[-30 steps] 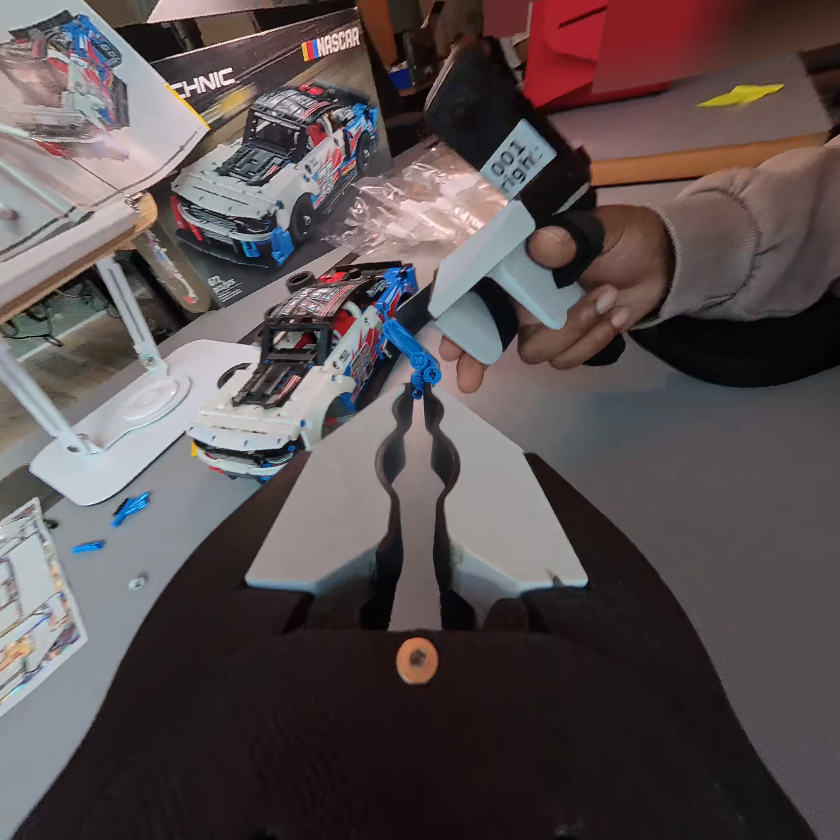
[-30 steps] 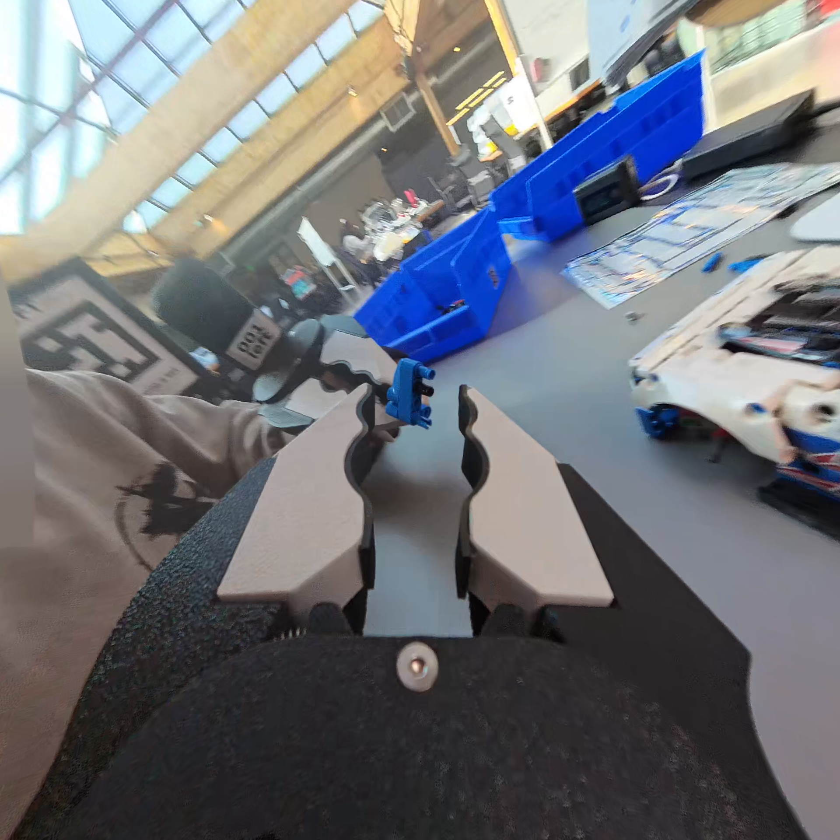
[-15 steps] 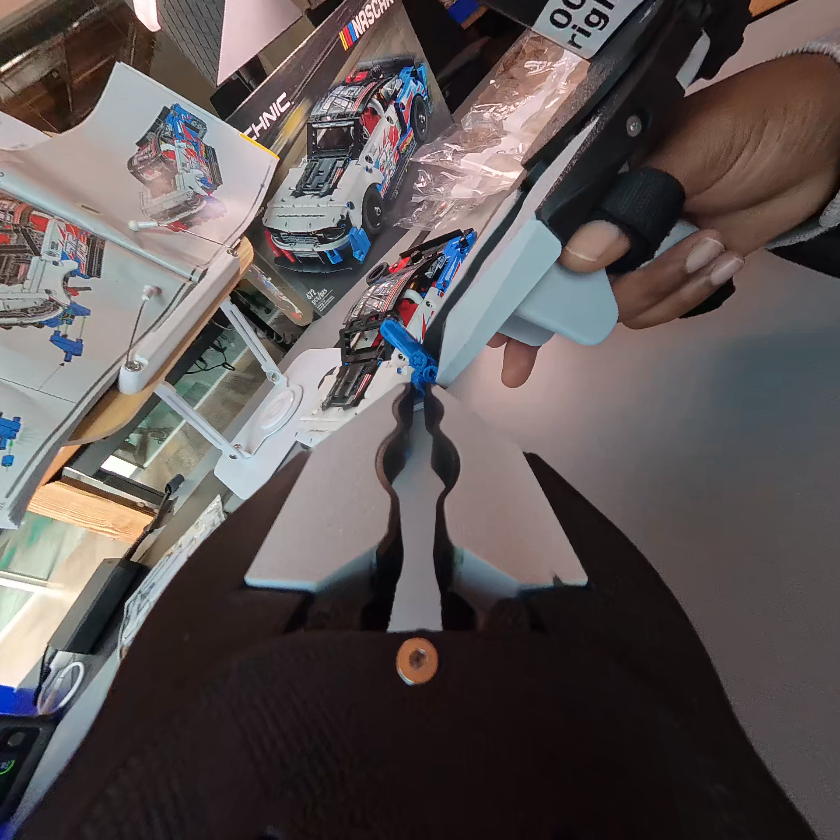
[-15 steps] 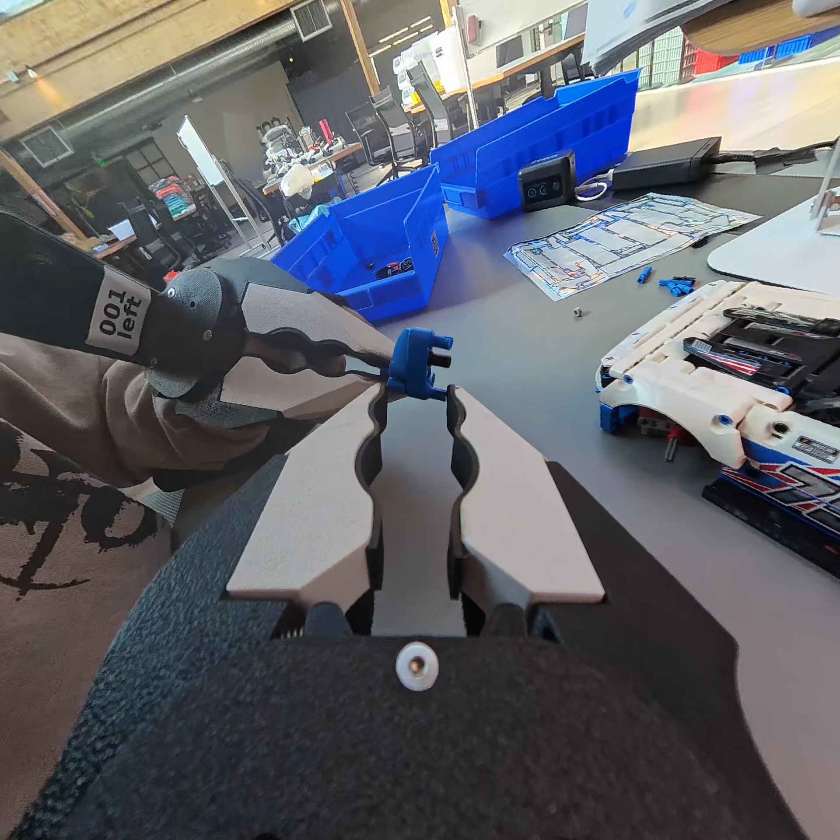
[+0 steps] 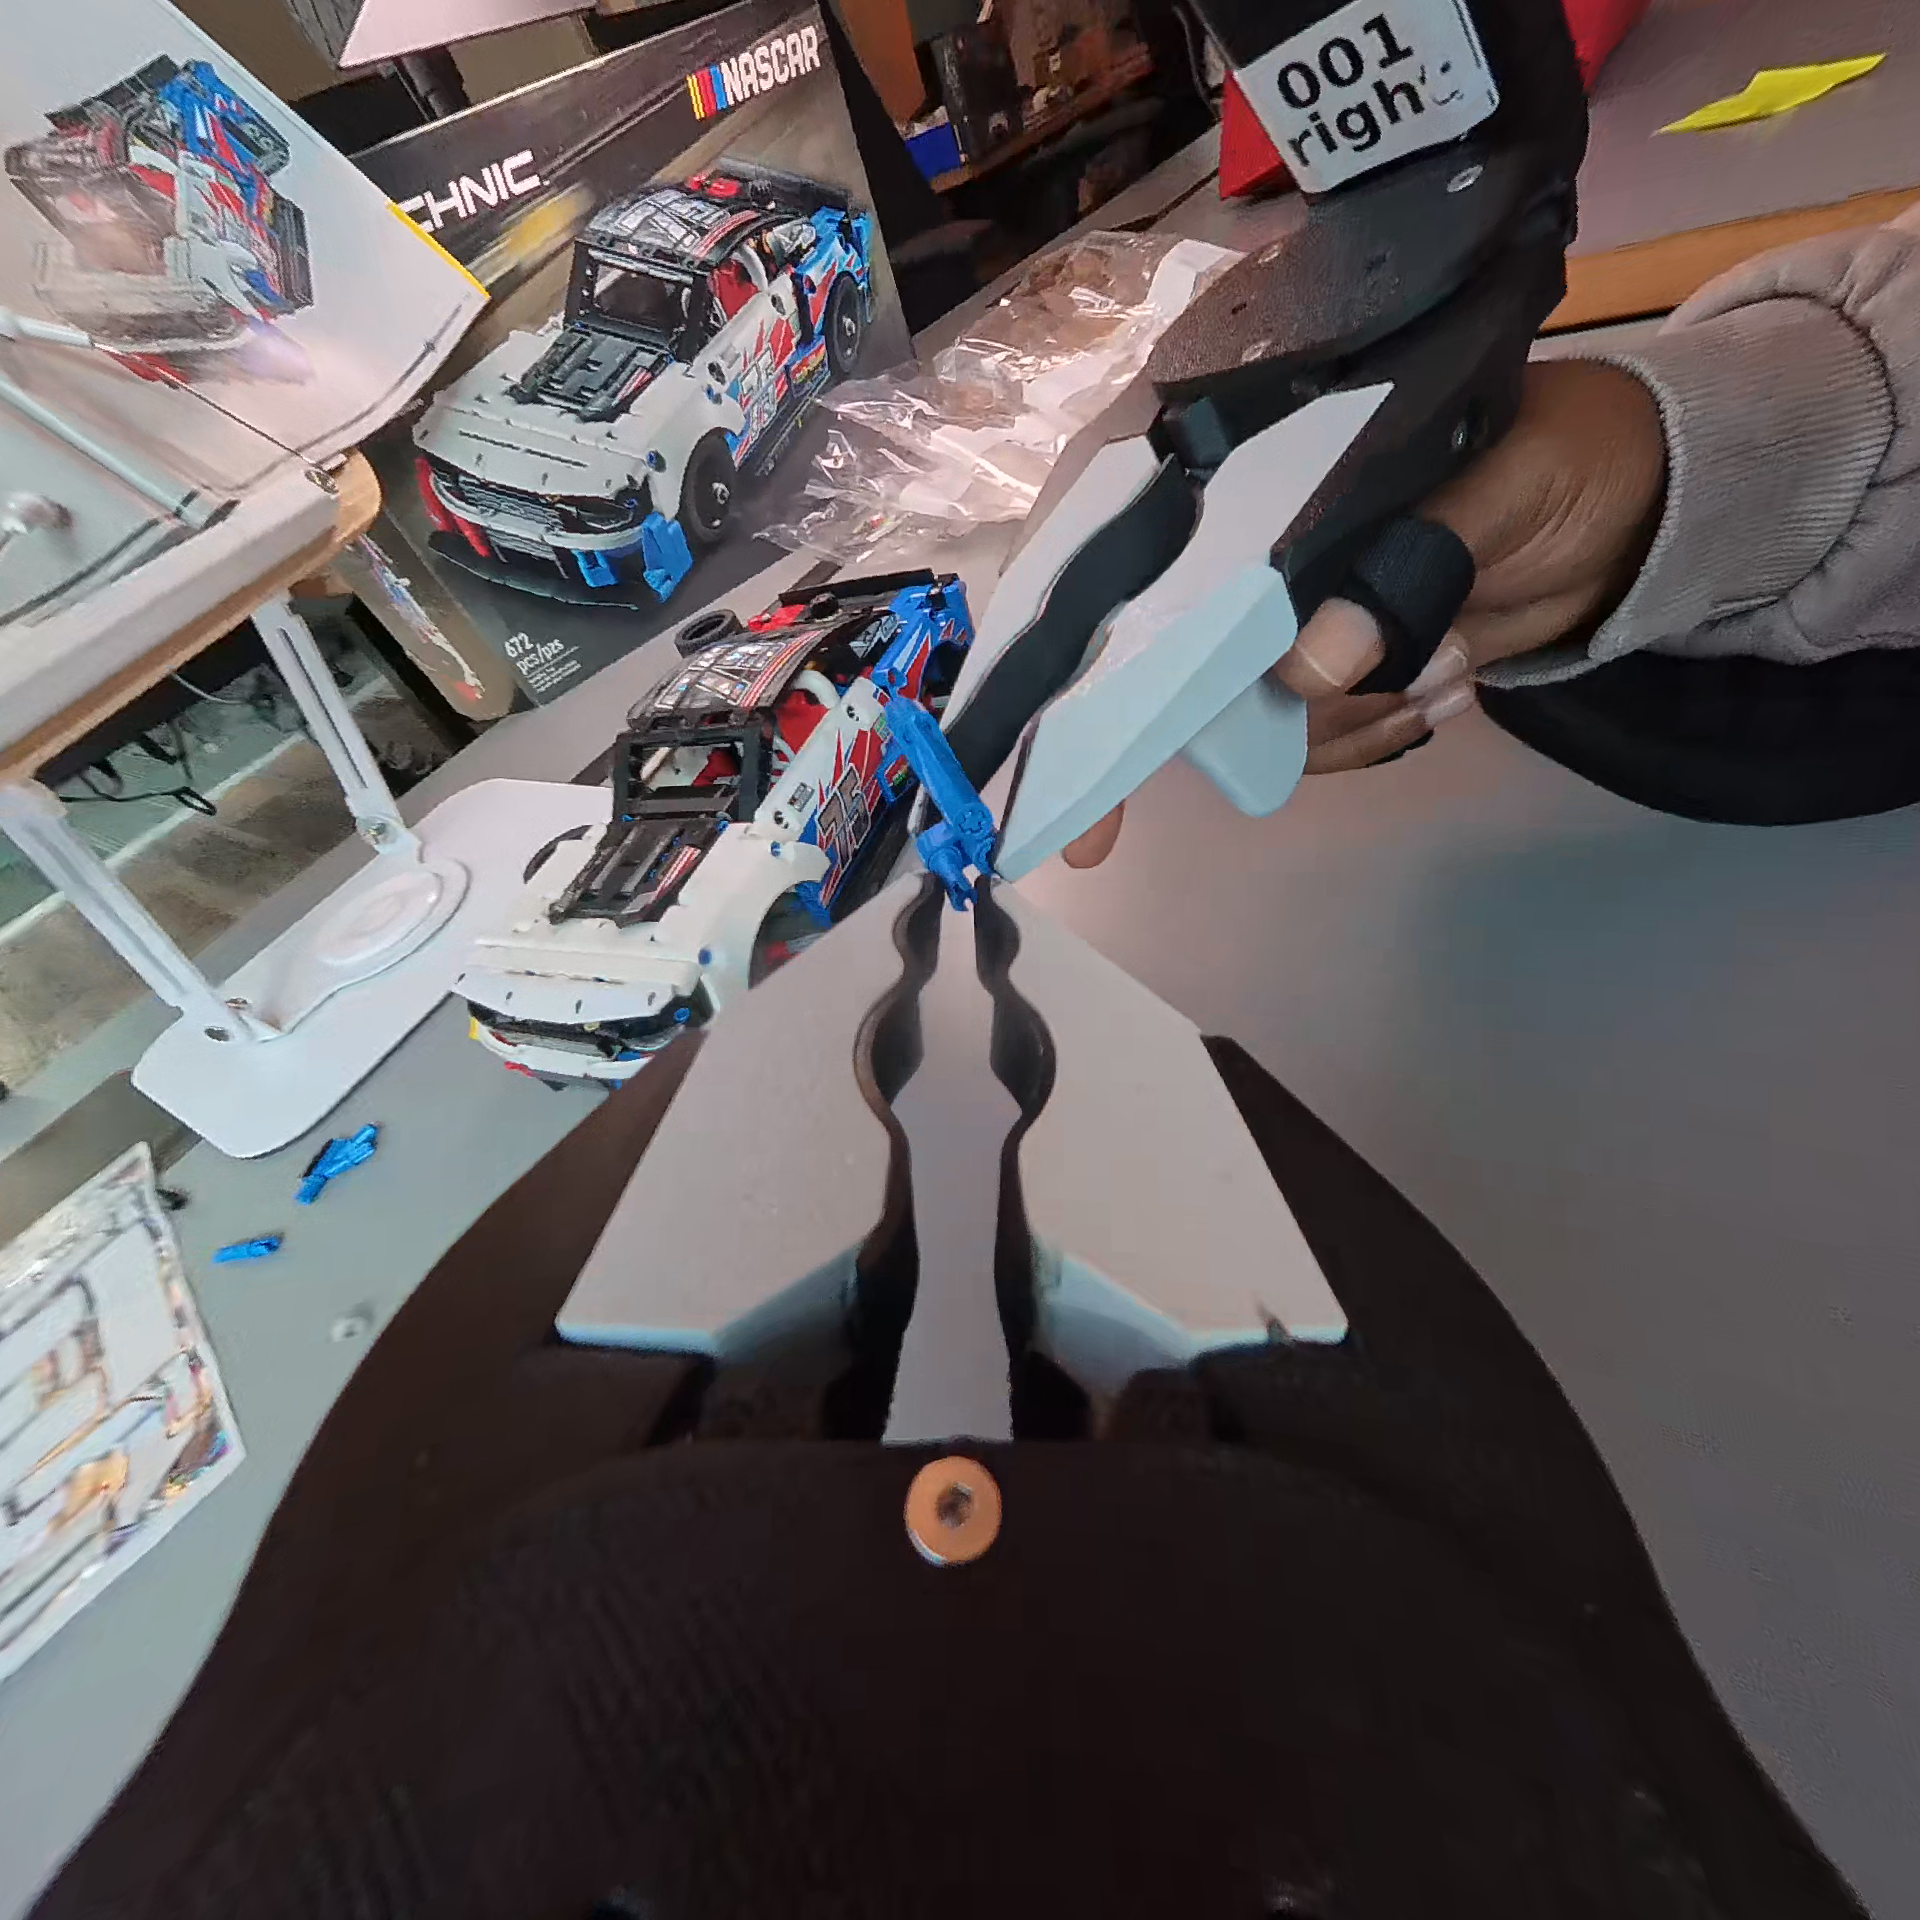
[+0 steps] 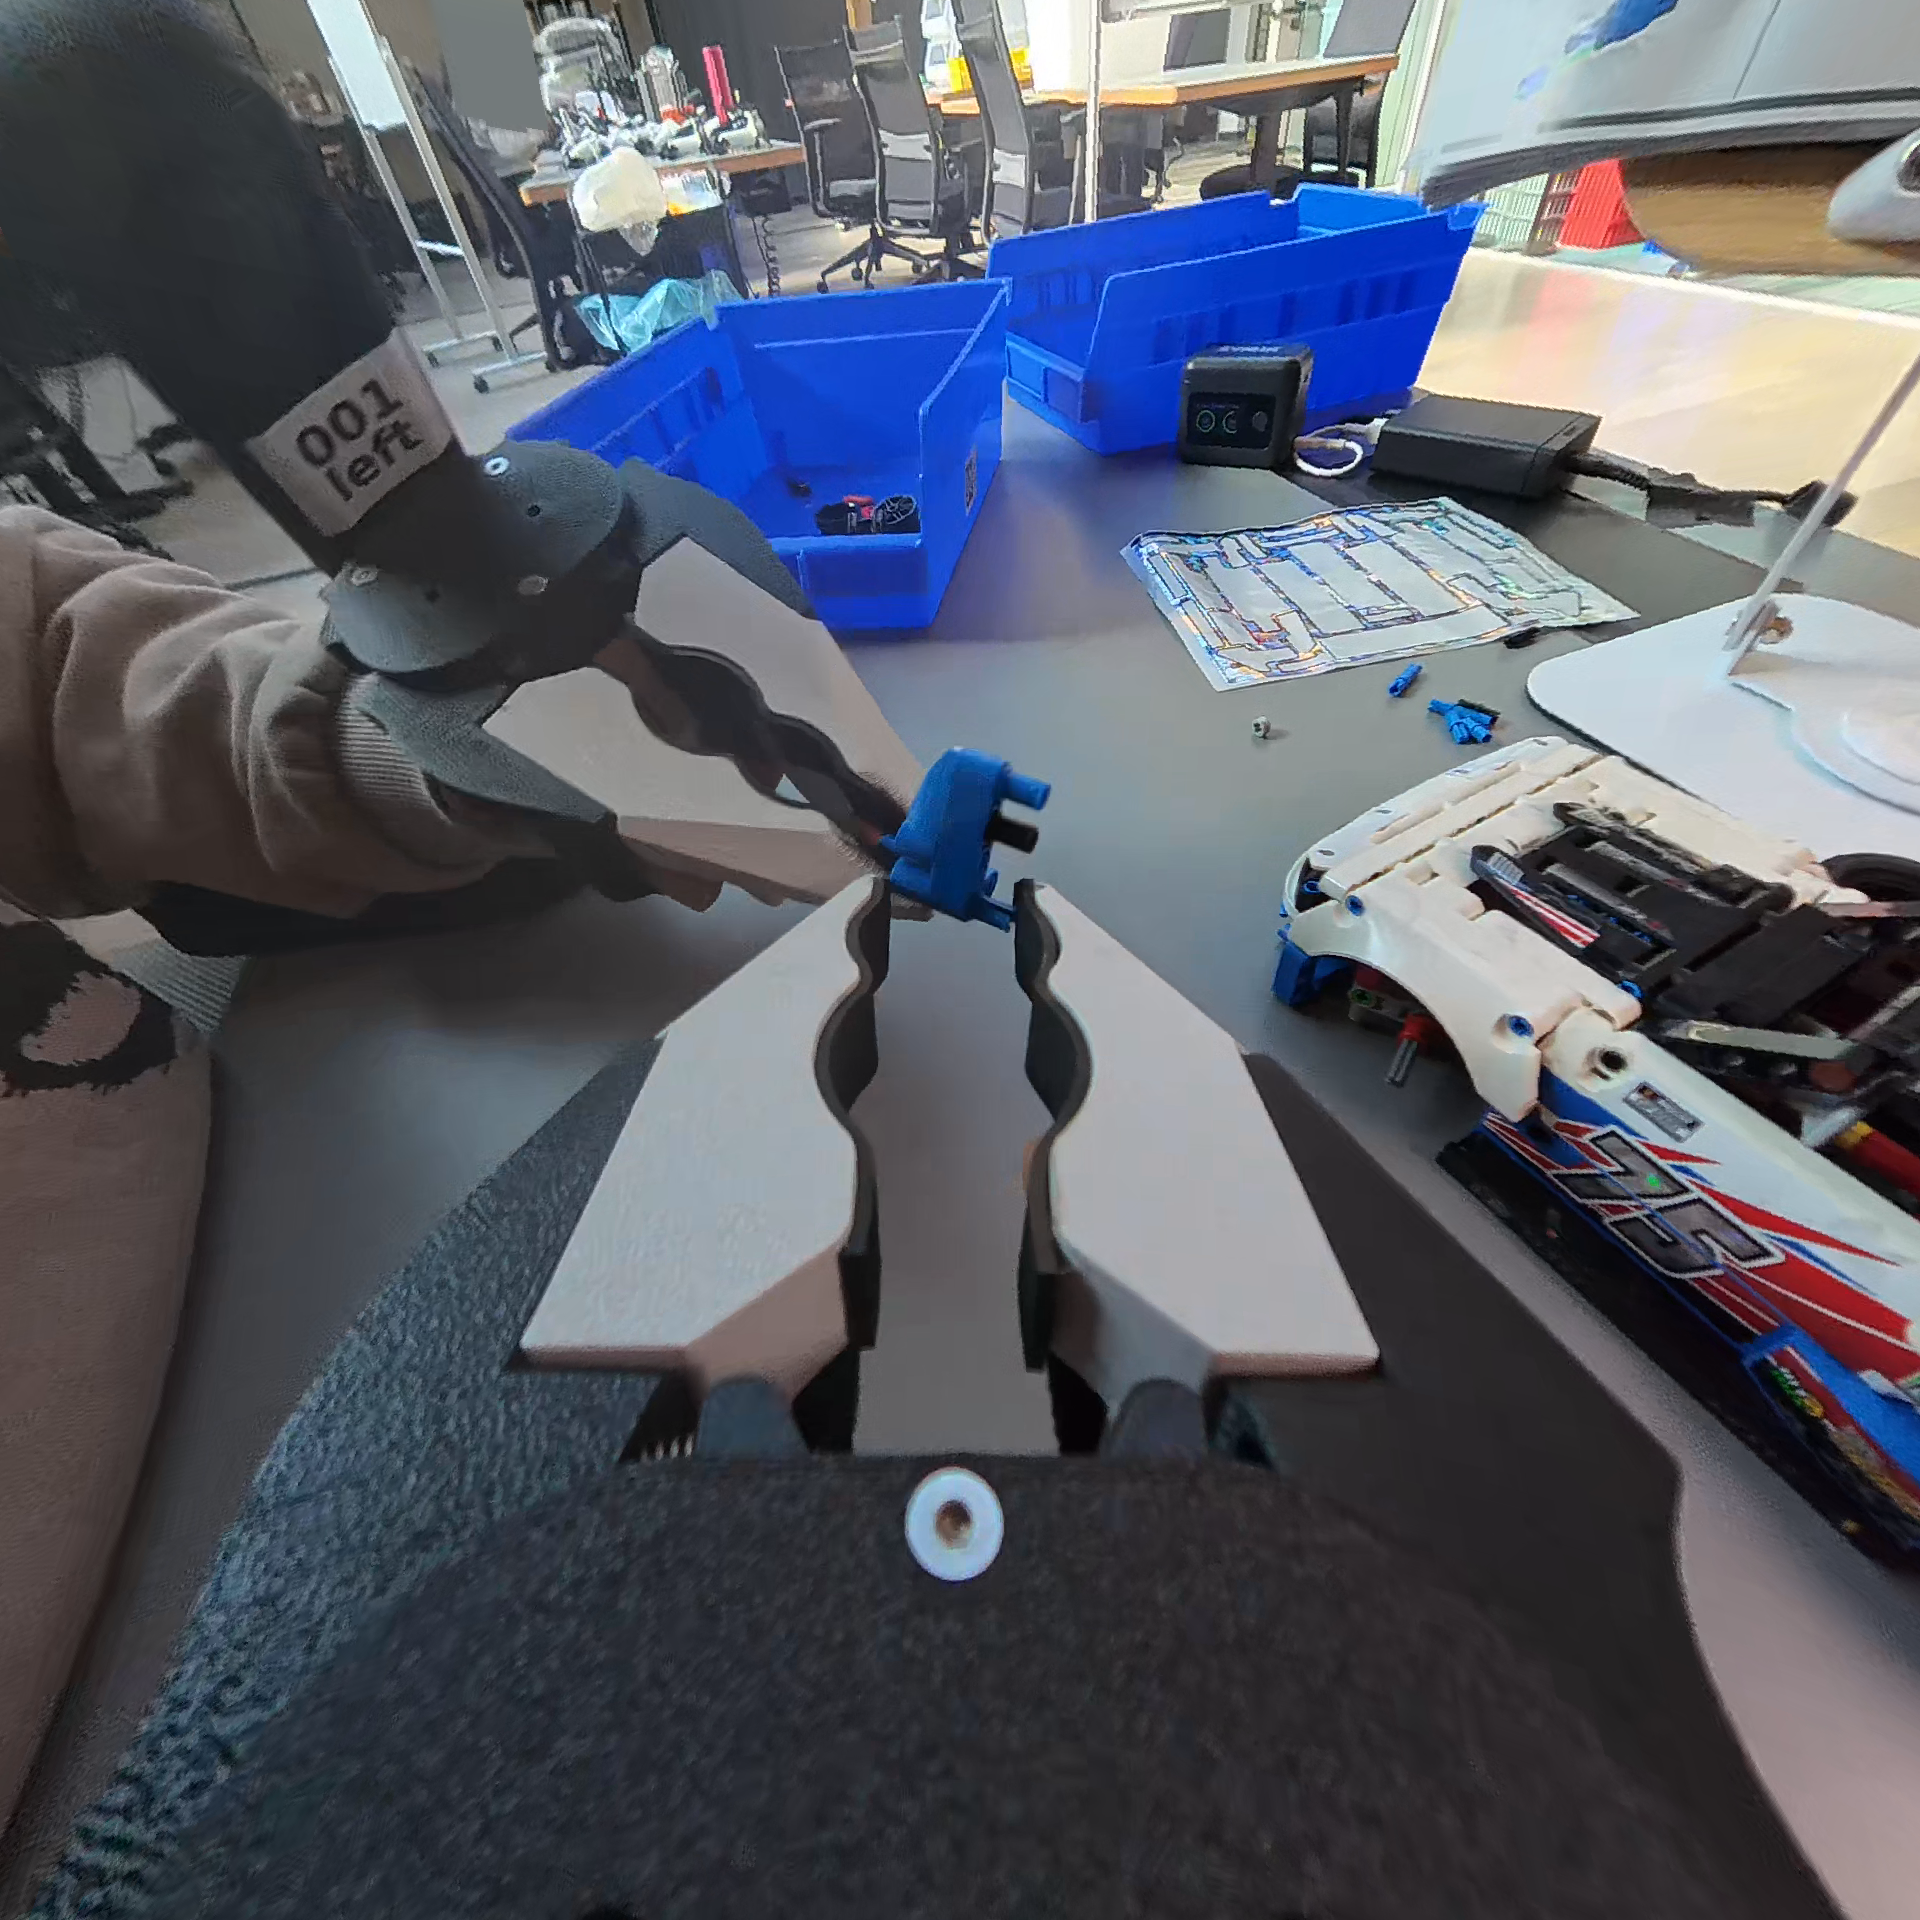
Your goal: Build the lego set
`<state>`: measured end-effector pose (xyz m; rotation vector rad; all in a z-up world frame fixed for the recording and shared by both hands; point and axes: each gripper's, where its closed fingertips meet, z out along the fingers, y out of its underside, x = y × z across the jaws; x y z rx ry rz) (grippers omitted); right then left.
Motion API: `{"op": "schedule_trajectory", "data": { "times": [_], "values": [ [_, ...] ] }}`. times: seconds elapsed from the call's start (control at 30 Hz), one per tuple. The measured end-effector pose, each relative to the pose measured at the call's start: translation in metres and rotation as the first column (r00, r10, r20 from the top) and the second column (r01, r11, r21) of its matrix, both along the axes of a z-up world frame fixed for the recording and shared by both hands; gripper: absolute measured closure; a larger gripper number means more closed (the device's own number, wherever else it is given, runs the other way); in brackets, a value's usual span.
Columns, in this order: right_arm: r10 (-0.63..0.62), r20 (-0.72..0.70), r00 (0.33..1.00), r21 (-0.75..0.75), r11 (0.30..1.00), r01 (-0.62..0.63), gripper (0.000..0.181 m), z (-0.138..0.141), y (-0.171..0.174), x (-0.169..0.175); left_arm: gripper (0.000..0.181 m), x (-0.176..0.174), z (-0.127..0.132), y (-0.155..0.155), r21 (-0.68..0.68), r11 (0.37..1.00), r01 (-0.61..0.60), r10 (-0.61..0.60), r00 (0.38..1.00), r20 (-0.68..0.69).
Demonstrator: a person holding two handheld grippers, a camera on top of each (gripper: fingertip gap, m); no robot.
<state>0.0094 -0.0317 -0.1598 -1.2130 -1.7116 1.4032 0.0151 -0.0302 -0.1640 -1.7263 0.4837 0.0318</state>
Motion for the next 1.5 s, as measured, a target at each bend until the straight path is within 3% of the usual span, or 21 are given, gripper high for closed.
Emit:
{"op": "schedule_trajectory", "data": {
  "times": [0.03, 0.1, 0.17, 0.23, 0.3, 0.43, 0.6, 0.7, 0.77, 0.87, 1.07, 1.5],
  "values": [
    [0.032, -0.026, 0.999, 0.026, 0.999, -0.031, 0.161, 0.003, -0.003, 0.003, 0.179, 0.000, 0.000, 0.000, -0.014, 1.000, 0.021, -0.020, 0.997, 0.072],
    [0.067, -0.091, 0.994, 0.032, 0.997, -0.064, 0.142, 0.013, -0.006, 0.008, 0.180, 0.011, 0.010, -0.005, -0.006, 0.986, 0.169, -0.158, 0.929, 0.334],
    [0.089, -0.118, 0.989, 0.040, 0.996, -0.085, 0.138, 0.018, -0.005, 0.011, 0.179, 0.014, 0.029, -0.014, 0.074, 0.952, 0.296, -0.285, 0.773, 0.567],
    [0.114, -0.151, 0.982, 0.010, 0.993, -0.114, 0.140, 0.023, -0.005, 0.015, 0.180, 0.009, 0.039, -0.017, 0.123, 0.937, 0.327, -0.323, 0.675, 0.663],
    [0.128, -0.167, 0.977, -0.015, 0.991, -0.133, 0.142, 0.027, -0.007, 0.017, 0.180, 0.009, 0.040, -0.018, 0.136, 0.931, 0.339, -0.339, 0.666, 0.664],
    [0.146, -0.175, 0.974, -0.056, 0.986, -0.158, 0.147, 0.029, -0.010, 0.020, 0.179, 0.017, 0.034, -0.018, 0.112, 0.929, 0.352, -0.343, 0.711, 0.614],
    [0.211, -0.102, 0.972, -0.134, 0.965, -0.224, 0.149, 0.019, -0.017, 0.021, 0.179, 0.029, 0.014, -0.017, 0.035, 0.934, 0.356, -0.336, 0.839, 0.429],
    [0.275, -0.058, 0.960, -0.082, 0.957, -0.279, 0.166, 0.006, -0.026, 0.026, 0.179, 0.034, 0.004, -0.016, -0.002, 0.935, 0.355, -0.330, 0.873, 0.358],
    [0.285, -0.054, 0.957, -0.050, 0.956, -0.288, 0.166, 0.003, -0.026, 0.028, 0.179, 0.035, 0.001, -0.018, -0.018, 0.929, 0.369, -0.339, 0.869, 0.360],
    [0.293, 0.015, 0.956, -0.135, 0.948, -0.289, 0.167, -0.001, -0.024, 0.027, 0.179, 0.036, -0.003, -0.016, -0.042, 0.931, 0.363, -0.328, 0.880, 0.343],
    [0.310, 0.137, 0.941, -0.373, 0.896, -0.241, 0.168, -0.011, -0.020, 0.024, 0.178, 0.034, -0.018, -0.013, -0.076, 0.952, 0.296, -0.286, 0.950, 0.123],
    [0.255, 0.125, 0.959, -0.369, 0.909, -0.194, 0.167, -0.018, -0.014, 0.015, 0.180, 0.020, -0.026, -0.008, -0.103, 0.964, 0.245, -0.238, 0.969, 0.072]
  ]
}}
